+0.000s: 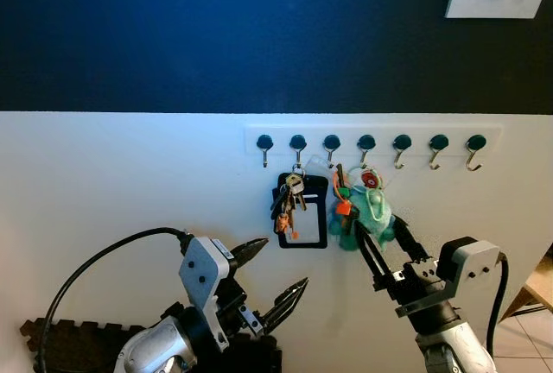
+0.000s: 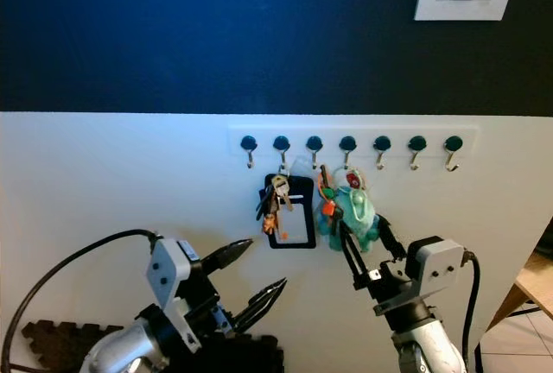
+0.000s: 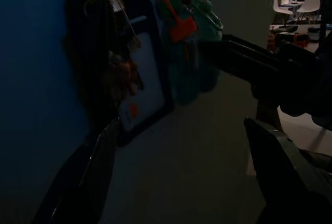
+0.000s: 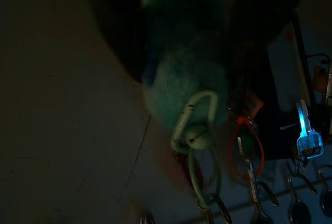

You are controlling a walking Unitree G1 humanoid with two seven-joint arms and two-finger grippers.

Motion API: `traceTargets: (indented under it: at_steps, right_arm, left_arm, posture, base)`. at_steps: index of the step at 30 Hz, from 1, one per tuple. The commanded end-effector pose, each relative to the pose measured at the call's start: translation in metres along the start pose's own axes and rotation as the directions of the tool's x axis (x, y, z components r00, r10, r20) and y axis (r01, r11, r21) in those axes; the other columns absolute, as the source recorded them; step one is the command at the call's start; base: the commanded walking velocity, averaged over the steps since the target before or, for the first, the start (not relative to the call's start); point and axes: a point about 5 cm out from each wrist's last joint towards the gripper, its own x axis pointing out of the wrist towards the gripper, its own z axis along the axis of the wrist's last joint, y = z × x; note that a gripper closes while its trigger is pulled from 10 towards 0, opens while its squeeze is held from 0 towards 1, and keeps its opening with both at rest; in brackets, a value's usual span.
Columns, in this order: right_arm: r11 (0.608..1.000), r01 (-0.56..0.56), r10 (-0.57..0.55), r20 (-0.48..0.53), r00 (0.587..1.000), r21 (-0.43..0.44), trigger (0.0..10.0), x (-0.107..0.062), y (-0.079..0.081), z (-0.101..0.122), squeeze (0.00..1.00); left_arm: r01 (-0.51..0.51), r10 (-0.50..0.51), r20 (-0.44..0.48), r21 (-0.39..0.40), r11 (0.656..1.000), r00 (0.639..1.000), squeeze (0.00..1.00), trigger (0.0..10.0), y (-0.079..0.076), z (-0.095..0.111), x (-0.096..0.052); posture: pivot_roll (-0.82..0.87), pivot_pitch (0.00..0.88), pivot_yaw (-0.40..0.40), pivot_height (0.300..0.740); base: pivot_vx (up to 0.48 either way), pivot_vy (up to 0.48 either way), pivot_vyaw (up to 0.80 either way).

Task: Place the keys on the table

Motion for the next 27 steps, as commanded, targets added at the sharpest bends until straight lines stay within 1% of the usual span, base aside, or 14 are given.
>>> traceTargets:
  at_steps: [1, 14, 19, 21, 22, 23, 24, 25, 26, 27]
  right_arm:
    - [1.0, 0.006, -0.005, -0.018, 1.0, 0.025, 0.0, 0.0, -0.001, -0.004, 0.0]
    - [0.999, 0.002, -0.002, -0.007, 1.0, 0.034, 0.0, 0.002, -0.002, -0.002, 0.0]
    - [0.998, 0.032, -0.032, 0.008, 0.999, 0.047, 0.0, 0.003, -0.005, 0.0, 0.0]
    - [1.0, 0.002, -0.002, 0.026, 1.0, 0.009, 0.0, 0.005, -0.001, 0.006, 0.0]
    - [1.0, -0.01, 0.011, 0.05, 0.999, -0.017, 0.0, 0.007, 0.001, 0.012, 0.0]
    - [1.0, -0.01, 0.011, 0.05, 0.999, -0.017, 0.0, 0.007, 0.001, 0.012, 0.0]
    - [0.999, -0.013, 0.015, 0.074, 0.997, -0.031, 0.0, 0.009, 0.003, 0.018, 0.0]
    - [0.999, -0.008, 0.011, 0.101, 0.995, -0.038, 0.4, 0.01, 0.005, 0.025, 0.0]
    - [0.999, -0.003, 0.008, 0.119, 0.993, -0.041, 0.4, 0.011, 0.006, 0.03, 0.0]
    - [0.999, -0.003, 0.008, 0.119, 0.993, -0.041, 0.4, 0.011, 0.006, 0.03, 0.0]
  left_arm:
    - [0.014, -0.014, 0.004, -0.01, 1.0, 1.0, 0.0, 10.0, -0.003, 0.002, 0.002]
    - [0.012, -0.012, 0.0, -0.009, 1.0, 1.0, 0.0, 10.0, -0.003, 0.003, 0.006]
    - [0.023, -0.023, 0.005, -0.019, 1.0, 1.0, 0.0, 10.0, -0.004, 0.005, 0.008]
    - [0.031, -0.03, 0.013, -0.031, 0.999, 0.999, 0.0, 10.0, -0.005, 0.007, 0.009]
    - [0.033, -0.032, 0.016, -0.039, 0.999, 0.999, 0.0, 10.0, -0.005, 0.007, 0.009]
    - [0.033, -0.032, 0.016, -0.039, 0.999, 0.999, 0.0, 10.0, -0.005, 0.007, 0.009]
    - [0.033, -0.033, 0.017, -0.045, 0.998, 0.999, 0.0, 10.0, -0.005, 0.007, 0.009]
    - [0.034, -0.033, 0.016, -0.051, 0.998, 0.999, 0.0, 10.0, -0.006, 0.007, 0.009]
    - [0.034, -0.033, 0.015, -0.054, 0.998, 0.999, 0.0, 10.0, -0.006, 0.007, 0.009]
    - [0.034, -0.033, 0.015, -0.054, 0.998, 0.999, 0.0, 10.0, -0.006, 0.007, 0.009]
  posture:
    - [0.08, 0.018, 0.02, 0.74]
    - [0.08, 0.017, 0.018, 0.74]
    - [0.08, 0.017, 0.021, 0.74]
    - [0.08, 0.018, 0.021, 0.74]
    - [0.08, 0.018, 0.021, 0.74]
    - [0.08, 0.018, 0.021, 0.74]
    - [0.09, 0.019, 0.019, 0.74]
    - [0.08, 0.019, 0.019, 0.74]
    - [0.08, 0.019, 0.019, 0.74]
    - [0.08, 0.019, 0.019, 0.74]
  base:
    - [0.0, 0.0, 0.0]
    - [0.0, 0.0, 0.0]
    - [0.0, 0.0, 0.0]
    - [0.0, 0.0, 0.0]
    - [0.0, 0.0, 0.0]
    - [0.0, 0.0, 0.0]
    - [0.0, 0.0, 0.0]
    - [0.0, 0.0, 0.0]
    - [0.0, 0.0, 0.0]
    - [0.0, 0.0, 0.0]
